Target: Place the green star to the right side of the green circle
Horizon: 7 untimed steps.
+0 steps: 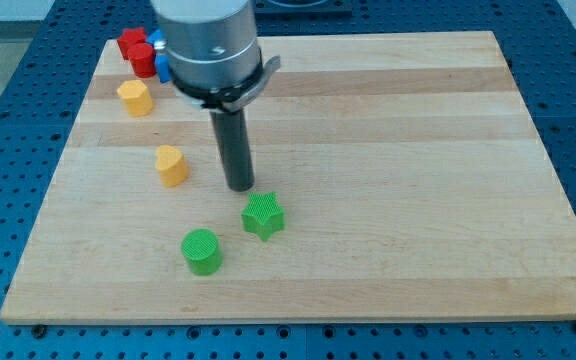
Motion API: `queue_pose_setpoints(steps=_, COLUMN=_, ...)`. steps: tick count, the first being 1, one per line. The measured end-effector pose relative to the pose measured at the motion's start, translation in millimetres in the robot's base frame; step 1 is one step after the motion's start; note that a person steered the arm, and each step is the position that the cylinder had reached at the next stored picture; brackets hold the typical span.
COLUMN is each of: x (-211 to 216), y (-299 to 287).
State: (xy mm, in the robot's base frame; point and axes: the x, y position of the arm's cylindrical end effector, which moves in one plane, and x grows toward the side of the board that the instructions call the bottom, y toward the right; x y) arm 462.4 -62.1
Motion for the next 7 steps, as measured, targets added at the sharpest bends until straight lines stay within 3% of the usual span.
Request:
queue_pose_setpoints(steps=1, x=13.8, y=34.9)
queue_pose_setpoints(steps=4, x=86.3, y=37.6)
queue_pose_setpoints(steps=7, x=65.8, y=10.6)
